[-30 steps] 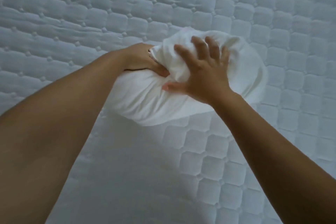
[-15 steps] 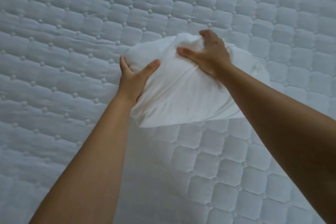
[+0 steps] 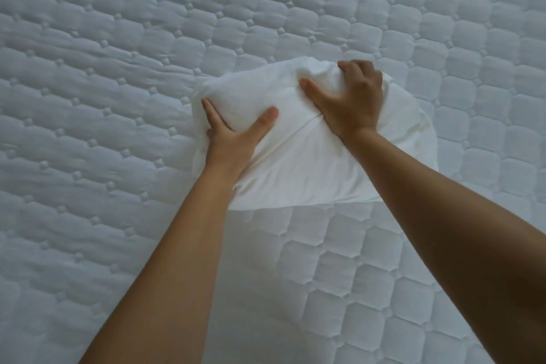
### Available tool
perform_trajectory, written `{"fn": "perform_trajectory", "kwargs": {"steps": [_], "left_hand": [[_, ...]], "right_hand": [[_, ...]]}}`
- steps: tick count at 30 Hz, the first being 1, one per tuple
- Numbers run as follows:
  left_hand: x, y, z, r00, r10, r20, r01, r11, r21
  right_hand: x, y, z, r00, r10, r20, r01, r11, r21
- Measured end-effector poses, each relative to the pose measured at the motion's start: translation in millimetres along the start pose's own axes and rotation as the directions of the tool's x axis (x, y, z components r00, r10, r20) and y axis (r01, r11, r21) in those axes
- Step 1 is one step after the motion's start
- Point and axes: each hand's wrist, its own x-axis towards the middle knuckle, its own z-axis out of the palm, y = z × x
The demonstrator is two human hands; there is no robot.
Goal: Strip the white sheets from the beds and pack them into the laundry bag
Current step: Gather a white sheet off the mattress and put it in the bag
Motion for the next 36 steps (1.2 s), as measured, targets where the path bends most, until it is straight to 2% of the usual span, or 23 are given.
{"fn": "perform_trajectory", "kwargs": {"steps": [4, 6, 8, 10, 11, 13, 16, 18, 20, 23, 25, 27, 29, 31, 34, 36], "left_hand": [[5.5, -3.5, -0.2, 0.999, -0.001, 0.034, 0.005, 0.994, -0.107], [7.4, -3.0, -2.3, 0.998, -0.030, 0.050, 0.036, 0.989, -0.142], [8.4, -0.3, -4.3, 0.997, -0.042, 0.061, 0.052, 0.984, -0.170], [10.2, 0.1, -4.6, 0.998, -0.029, 0.056, 0.039, 0.983, -0.182], [11.2, -0.9, -4.1, 0.999, -0.021, 0.049, 0.030, 0.981, -0.192], [13.2, -2.2, -3.2, 0.999, -0.029, 0.042, 0.037, 0.975, -0.219], [20.3, -9.1, -6.7, 0.992, -0.039, 0.123, 0.068, 0.968, -0.243], [22.7, -17.3, -10.0, 0.983, -0.018, 0.184, 0.061, 0.971, -0.230], [18.6, -16.0, -12.3, 0.982, -0.007, 0.188, 0.035, 0.989, -0.144], [13.0, -8.2, -8.6, 0.998, -0.037, 0.055, 0.031, 0.994, 0.107], [10.7, -5.6, -5.4, 0.997, -0.082, -0.003, 0.081, 0.980, 0.183], [13.7, -8.5, -4.6, 0.997, -0.067, 0.028, 0.064, 0.992, 0.110], [18.2, -11.6, -7.2, 0.996, -0.009, 0.094, 0.013, 0.999, -0.041], [19.7, -13.4, -7.2, 0.992, 0.007, 0.129, 0.013, 0.988, -0.153], [19.3, -18.2, -1.5, 0.995, 0.001, 0.099, 0.024, 0.967, -0.255], [21.8, -19.3, 0.4, 0.996, -0.021, 0.091, 0.048, 0.953, -0.301]], "right_hand": [[-7.4, -0.8, -1.2, 0.984, 0.029, -0.176, -0.024, 0.999, 0.030], [-18.0, 4.3, -10.4, 0.982, 0.040, -0.182, -0.017, 0.992, 0.125], [-35.1, 17.0, -21.0, 0.993, 0.052, -0.102, -0.038, 0.991, 0.131], [-50.2, 31.6, -31.8, 0.987, 0.162, 0.016, -0.162, 0.987, 0.006], [-53.4, 37.7, -35.2, 0.962, 0.262, 0.072, -0.259, 0.964, -0.055], [-49.4, 39.1, -38.7, 0.878, 0.446, 0.176, -0.442, 0.895, -0.060], [-33.9, 38.6, -35.8, 0.768, 0.588, 0.255, -0.608, 0.794, 0.001], [-28.3, 45.5, -33.0, 0.753, 0.576, 0.318, -0.625, 0.777, 0.073], [-26.4, 51.7, -33.3, 0.740, 0.538, 0.404, -0.642, 0.744, 0.186], [-25.3, 55.1, -33.8, 0.735, 0.502, 0.456, -0.656, 0.697, 0.291], [-26.5, 55.9, -30.6, 0.759, 0.512, 0.401, -0.639, 0.704, 0.310], [-29.2, 53.9, -28.1, 0.774, 0.551, 0.313, -0.627, 0.738, 0.251], [-28.9, 52.1, -26.8, 0.769, 0.576, 0.279, -0.631, 0.754, 0.183], [-26.4, 55.2, -25.9, 0.755, 0.566, 0.332, -0.643, 0.739, 0.202], [-25.3, 62.0, -28.6, 0.709, 0.532, 0.462, -0.685, 0.674, 0.275], [-20.8, 65.4, -26.9, 0.701, 0.516, 0.492, -0.687, 0.673, 0.273]]}}
